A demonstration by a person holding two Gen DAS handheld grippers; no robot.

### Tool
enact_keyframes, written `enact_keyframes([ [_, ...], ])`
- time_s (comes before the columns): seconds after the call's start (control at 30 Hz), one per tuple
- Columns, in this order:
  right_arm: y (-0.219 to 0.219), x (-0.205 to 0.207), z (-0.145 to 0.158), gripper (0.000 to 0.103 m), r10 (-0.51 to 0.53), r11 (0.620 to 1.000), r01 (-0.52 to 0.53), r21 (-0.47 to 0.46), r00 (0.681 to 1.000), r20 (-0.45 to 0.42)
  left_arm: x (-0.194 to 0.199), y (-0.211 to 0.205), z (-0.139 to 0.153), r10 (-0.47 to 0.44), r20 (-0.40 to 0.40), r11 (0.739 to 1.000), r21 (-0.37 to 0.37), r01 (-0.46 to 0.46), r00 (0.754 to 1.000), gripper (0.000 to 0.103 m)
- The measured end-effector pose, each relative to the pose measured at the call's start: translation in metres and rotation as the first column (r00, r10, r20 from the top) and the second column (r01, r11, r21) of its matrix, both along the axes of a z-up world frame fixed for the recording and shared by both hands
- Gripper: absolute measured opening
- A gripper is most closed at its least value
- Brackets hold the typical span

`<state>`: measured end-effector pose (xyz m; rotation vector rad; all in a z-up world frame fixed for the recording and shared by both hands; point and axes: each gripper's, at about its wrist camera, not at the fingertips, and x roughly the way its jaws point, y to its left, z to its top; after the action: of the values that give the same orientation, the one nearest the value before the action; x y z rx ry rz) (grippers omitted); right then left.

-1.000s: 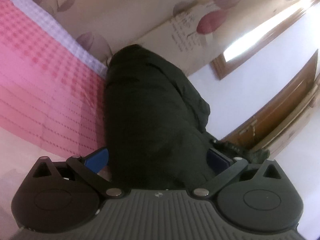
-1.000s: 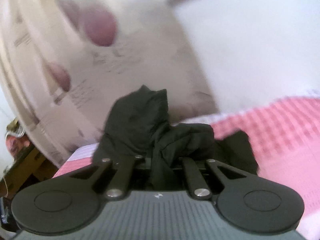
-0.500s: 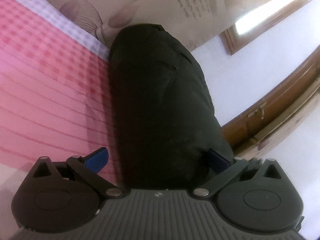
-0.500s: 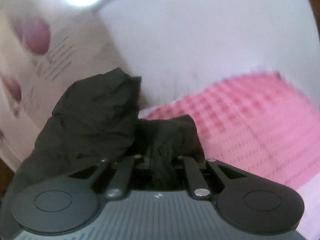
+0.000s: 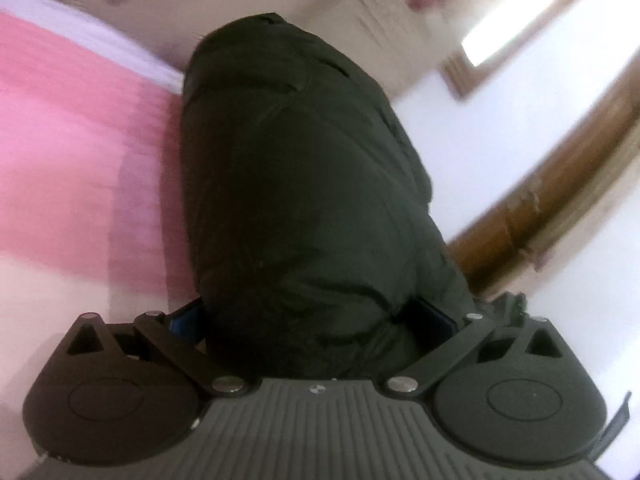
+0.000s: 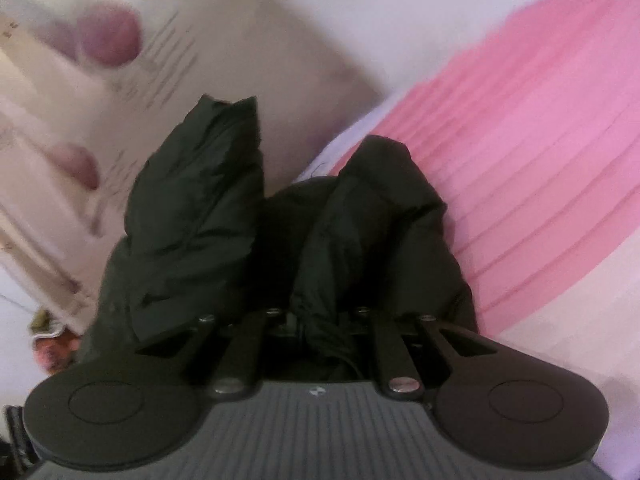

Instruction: Fold large clothes

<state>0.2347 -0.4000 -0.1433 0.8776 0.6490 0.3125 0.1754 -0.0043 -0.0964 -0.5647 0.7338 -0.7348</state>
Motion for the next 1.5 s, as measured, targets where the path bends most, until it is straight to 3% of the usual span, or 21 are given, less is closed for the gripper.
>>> enact_keyframes([
  [0.1,0.038,0.002,0.0,0.011,0.056,0.997,-0.057,0.049,0.998,0.013,-0.017,0.047,0.004,0.09,-0.003,0.996,0.016,-0.09,0.996,0.102],
  [0.27,0.051,0.003,0.049,0.029,0.086,0.99,-0.073,-0.121,0.991,0.102,-0.044,0.077,0.03,0.155,0.102,0.987,0.028,-0.159,0.983,0.1],
  [0.33,0.047,-0.001,0.077,0.06,0.085,0.974,-0.049,-0.222,0.985,0.153,-0.051,0.076,0.042,0.18,0.157,0.982,0.024,-0.186,0.971,0.1],
  [0.4,0.043,-0.005,0.104,0.083,0.065,0.95,0.007,-0.311,0.973,0.22,-0.055,0.071,0.051,0.192,0.195,0.981,-0.019,-0.192,0.962,0.1],
  [0.5,0.049,0.011,0.126,0.084,0.133,0.958,-0.066,-0.278,0.964,0.231,-0.052,0.052,0.053,0.156,0.193,0.988,-0.04,-0.151,0.969,0.101],
  [0.6,0.083,0.044,0.129,0.086,0.255,0.934,-0.204,-0.294,0.955,0.15,-0.055,0.039,0.051,0.154,0.224,0.988,-0.015,-0.155,0.962,0.102],
  [0.63,0.098,0.056,0.124,0.083,0.293,0.917,-0.244,-0.315,0.949,0.117,-0.056,0.037,0.049,0.153,0.233,0.988,-0.013,-0.154,0.96,0.102],
  [0.67,0.112,0.064,0.12,0.068,0.34,0.898,-0.291,-0.331,0.935,0.098,-0.057,0.036,0.047,0.155,0.241,0.988,-0.01,-0.157,0.958,0.102],
  [0.7,0.125,0.07,0.115,0.026,0.391,0.875,-0.343,-0.343,0.916,0.082,-0.059,0.036,0.047,0.16,0.246,0.986,0.007,-0.167,0.956,0.102],
  [0.77,0.144,0.069,0.124,0.012,0.446,0.835,-0.367,-0.411,0.888,0.113,-0.06,0.04,0.047,0.178,0.231,0.982,0.02,-0.187,0.957,0.102],
  [0.8,0.146,0.061,0.135,0.009,0.46,0.822,-0.355,-0.446,0.875,0.152,-0.059,0.044,0.049,0.187,0.212,0.982,-0.01,-0.189,0.959,0.102],
  [0.87,0.13,0.048,0.159,0.008,0.435,0.839,-0.294,-0.459,0.868,0.24,-0.059,0.049,0.055,0.217,0.167,0.975,-0.08,-0.206,0.962,0.102],
  [0.97,0.098,0.03,0.173,0.008,0.383,0.839,-0.192,-0.509,0.873,0.301,-0.056,0.035,0.067,0.205,0.181,0.978,-0.085,-0.192,0.962,0.102],
  [1.1,0.049,0.027,0.135,0.008,0.275,0.886,-0.126,-0.445,0.917,0.288,-0.051,-0.001,0.069,0.144,0.204,0.99,-0.029,-0.141,0.968,0.102],
  [1.27,0.016,0.036,0.075,0.008,0.214,0.944,-0.128,-0.305,0.939,0.268,-0.063,-0.031,0.08,0.139,0.306,0.988,0.02,-0.152,0.942,0.102],
  [1.37,0.012,0.038,0.056,0.009,0.195,0.972,-0.147,-0.182,0.94,0.28,-0.07,-0.043,0.09,0.115,0.366,0.991,0.024,-0.133,0.923,0.101],
  [1.5,0.041,0.051,0.047,0.01,0.199,0.98,-0.182,-0.085,0.937,0.287,-0.07,-0.061,0.084,0.058,0.386,0.993,0.073,-0.093,0.921,0.098],
])
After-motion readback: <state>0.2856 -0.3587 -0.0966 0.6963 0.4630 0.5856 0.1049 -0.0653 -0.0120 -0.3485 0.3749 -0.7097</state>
